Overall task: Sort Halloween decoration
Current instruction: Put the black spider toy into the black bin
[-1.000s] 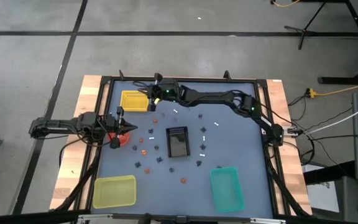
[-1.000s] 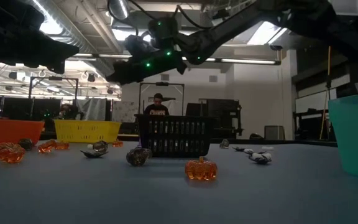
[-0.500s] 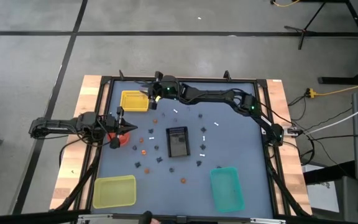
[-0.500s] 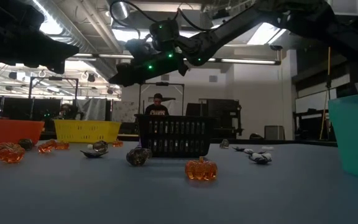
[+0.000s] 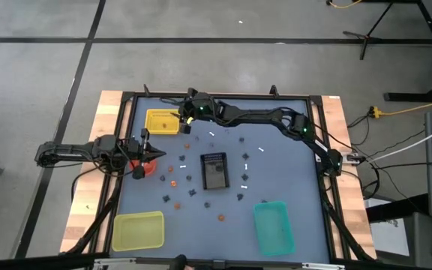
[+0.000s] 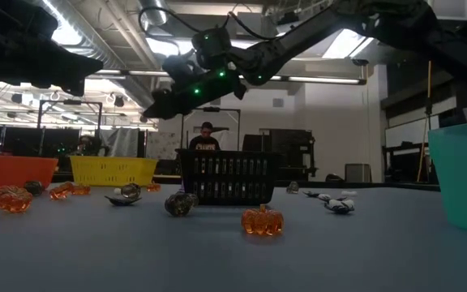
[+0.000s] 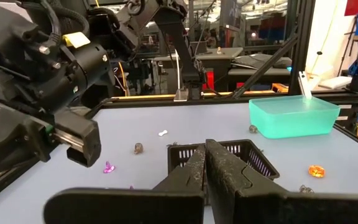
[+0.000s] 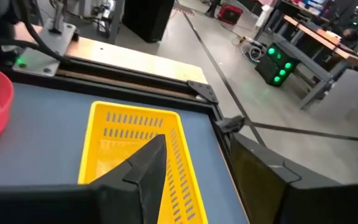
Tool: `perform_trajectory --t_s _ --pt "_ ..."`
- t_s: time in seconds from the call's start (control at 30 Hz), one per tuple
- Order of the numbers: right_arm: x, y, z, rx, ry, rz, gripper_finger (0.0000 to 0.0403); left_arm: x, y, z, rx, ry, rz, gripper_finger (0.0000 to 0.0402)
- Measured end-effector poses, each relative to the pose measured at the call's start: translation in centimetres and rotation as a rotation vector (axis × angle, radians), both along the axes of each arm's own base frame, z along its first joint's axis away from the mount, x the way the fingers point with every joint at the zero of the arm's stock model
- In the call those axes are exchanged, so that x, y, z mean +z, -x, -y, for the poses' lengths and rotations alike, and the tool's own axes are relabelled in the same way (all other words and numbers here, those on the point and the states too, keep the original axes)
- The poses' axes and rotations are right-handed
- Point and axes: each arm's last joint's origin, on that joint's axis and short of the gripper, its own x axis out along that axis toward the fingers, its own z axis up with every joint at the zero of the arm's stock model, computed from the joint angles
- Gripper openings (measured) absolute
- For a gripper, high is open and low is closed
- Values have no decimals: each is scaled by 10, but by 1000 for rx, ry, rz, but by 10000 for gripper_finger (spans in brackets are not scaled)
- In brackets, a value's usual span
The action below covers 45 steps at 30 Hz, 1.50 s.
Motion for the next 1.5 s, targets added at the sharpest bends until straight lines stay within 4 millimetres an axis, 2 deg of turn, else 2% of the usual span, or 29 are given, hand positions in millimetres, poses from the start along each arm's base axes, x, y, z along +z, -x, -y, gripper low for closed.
perform_trajectory --t_s 0.1,0.17,0.37,0.67,0.83,0.9,1.0,1.13,1.33,1.5 --pt "6 3 -3 -23 -1 -32 168 0 0 0 0 0 0 0" --pt "17 9 -4 -32 -7 -67 163 0 0 0 0 0 0 0" --pt "71 39 -20 3 7 -205 154 0 0 0 0 0 0 0" --pt "157 121 -51 33 -42 -393 154 0 0 0 0 0 0 0" --pt "189 163 -65 -22 -107 -433 154 0 0 0 0 0 0 0" --pt "194 175 -72 -29 -137 -470 154 0 0 0 0 0 0 0" --pt "194 190 -77 -49 -189 -537 154 0 0 0 0 0 0 0" --pt "176 203 -86 -72 -230 -609 154 0 0 0 0 0 0 0" --pt "128 218 -98 -93 -282 -723 154 0 0 0 0 0 0 0" --pt "82 230 -100 -169 -393 -785 154 0 0 0 0 1 0 0"
